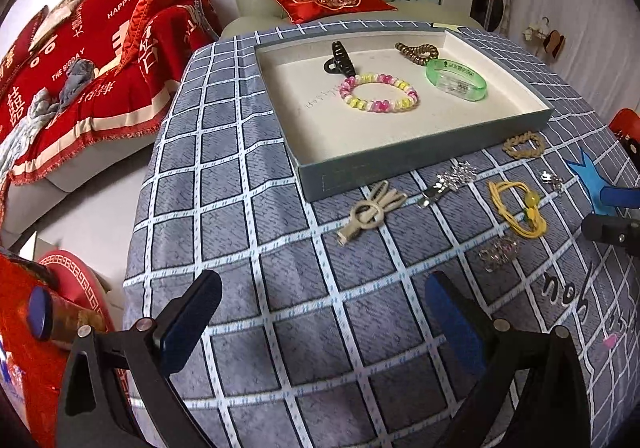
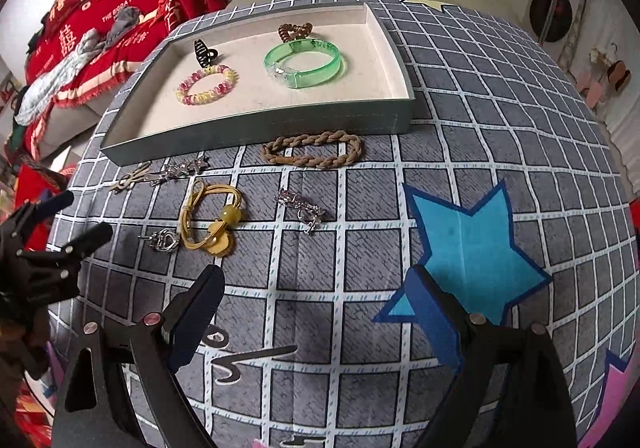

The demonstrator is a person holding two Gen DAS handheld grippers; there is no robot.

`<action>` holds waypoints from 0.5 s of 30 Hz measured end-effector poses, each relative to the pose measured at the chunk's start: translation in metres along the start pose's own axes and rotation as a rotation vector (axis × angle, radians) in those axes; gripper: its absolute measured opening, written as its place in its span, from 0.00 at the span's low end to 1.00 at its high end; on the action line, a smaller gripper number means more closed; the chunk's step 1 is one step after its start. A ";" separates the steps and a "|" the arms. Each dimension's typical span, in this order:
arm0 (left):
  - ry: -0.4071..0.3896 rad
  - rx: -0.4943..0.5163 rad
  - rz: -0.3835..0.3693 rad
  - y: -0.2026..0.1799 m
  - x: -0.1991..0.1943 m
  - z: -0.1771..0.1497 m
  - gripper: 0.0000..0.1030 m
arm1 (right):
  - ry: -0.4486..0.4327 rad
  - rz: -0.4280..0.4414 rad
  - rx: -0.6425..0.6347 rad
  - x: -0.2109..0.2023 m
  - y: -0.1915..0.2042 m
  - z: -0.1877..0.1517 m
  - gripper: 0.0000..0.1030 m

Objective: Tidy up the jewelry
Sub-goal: 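Move both tools back over the jewelry beside the tray, then grasp the white bunny-ear hair clip with the left tool while the right tool grasps the silver brooch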

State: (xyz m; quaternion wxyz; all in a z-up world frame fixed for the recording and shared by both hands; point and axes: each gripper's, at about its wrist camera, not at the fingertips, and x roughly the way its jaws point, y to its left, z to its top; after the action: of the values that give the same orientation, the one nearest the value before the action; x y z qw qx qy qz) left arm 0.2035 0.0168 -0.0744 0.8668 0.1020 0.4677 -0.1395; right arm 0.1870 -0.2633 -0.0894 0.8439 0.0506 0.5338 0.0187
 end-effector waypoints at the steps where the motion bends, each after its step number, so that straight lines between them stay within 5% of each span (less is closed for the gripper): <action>1: 0.006 0.007 -0.002 -0.001 0.002 0.002 0.97 | 0.000 -0.003 -0.004 0.001 0.001 0.000 0.90; 5: 0.021 0.018 -0.031 -0.003 0.010 0.007 0.88 | 0.003 -0.027 -0.024 0.009 0.005 0.004 0.89; 15: 0.026 0.028 -0.088 -0.013 0.017 0.021 0.74 | 0.002 -0.067 -0.126 0.025 0.018 0.019 0.66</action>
State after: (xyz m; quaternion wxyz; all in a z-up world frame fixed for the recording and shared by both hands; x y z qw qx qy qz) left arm 0.2243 -0.0048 -0.0776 0.8523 0.0952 0.4808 -0.1829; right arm 0.2154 -0.2447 -0.1022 0.8451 -0.0204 0.5337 0.0241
